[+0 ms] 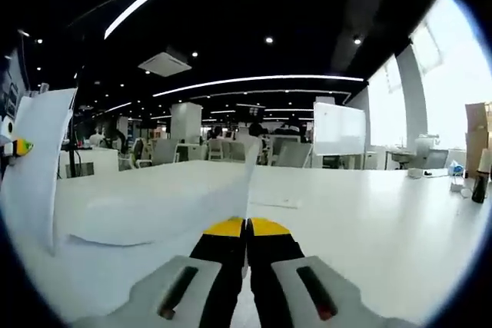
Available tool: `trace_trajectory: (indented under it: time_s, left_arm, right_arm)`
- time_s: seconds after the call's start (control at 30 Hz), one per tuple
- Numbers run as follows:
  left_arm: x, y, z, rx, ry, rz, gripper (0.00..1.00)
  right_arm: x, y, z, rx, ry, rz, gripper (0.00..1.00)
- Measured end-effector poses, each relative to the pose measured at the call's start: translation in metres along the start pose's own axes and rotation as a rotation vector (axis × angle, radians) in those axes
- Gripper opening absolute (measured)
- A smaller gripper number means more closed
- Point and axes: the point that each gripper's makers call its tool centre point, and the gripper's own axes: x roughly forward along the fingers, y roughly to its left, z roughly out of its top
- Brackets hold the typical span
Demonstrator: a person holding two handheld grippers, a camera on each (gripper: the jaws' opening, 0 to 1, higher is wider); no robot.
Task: Organize the stack of printing papers by aligning and flattening the scattered papers on the table
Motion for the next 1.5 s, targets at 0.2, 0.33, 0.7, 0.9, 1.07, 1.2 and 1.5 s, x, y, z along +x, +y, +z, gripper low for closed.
trace_trajectory:
  time_s: [0.2,0.33,0.7,0.9,1.07,1.2,1.5]
  left_arm:
    - [0.000,-0.002,0.002,-0.008,0.000,-0.006,0.06]
    - [0.000,-0.002,0.002,-0.008,-0.002,-0.008,0.06]
    - [0.001,-0.001,0.004,-0.026,-0.012,-0.006,0.06]
    - [0.001,-0.002,0.006,-0.024,-0.014,-0.007,0.06]
    - [0.001,-0.002,0.005,-0.026,-0.014,-0.009,0.06]
    - [0.001,-0.001,0.004,-0.039,-0.017,-0.008,0.06]
    - [0.001,-0.002,0.005,-0.036,-0.018,-0.012,0.06]
  right_arm:
    - [-0.006,-0.004,0.011,0.004,-0.041,-0.016,0.00]
    - [-0.008,-0.008,0.016,0.008,-0.053,-0.026,0.00]
    - [-0.014,-0.005,0.034,0.122,-0.102,-0.001,0.00]
    - [-0.019,-0.006,0.045,0.133,-0.128,-0.004,0.00]
    - [-0.022,-0.005,0.050,0.136,-0.134,-0.005,0.00]
    - [-0.028,0.001,0.069,0.258,-0.196,0.039,0.00]
    - [-0.044,0.015,0.108,0.271,-0.273,0.072,0.00]
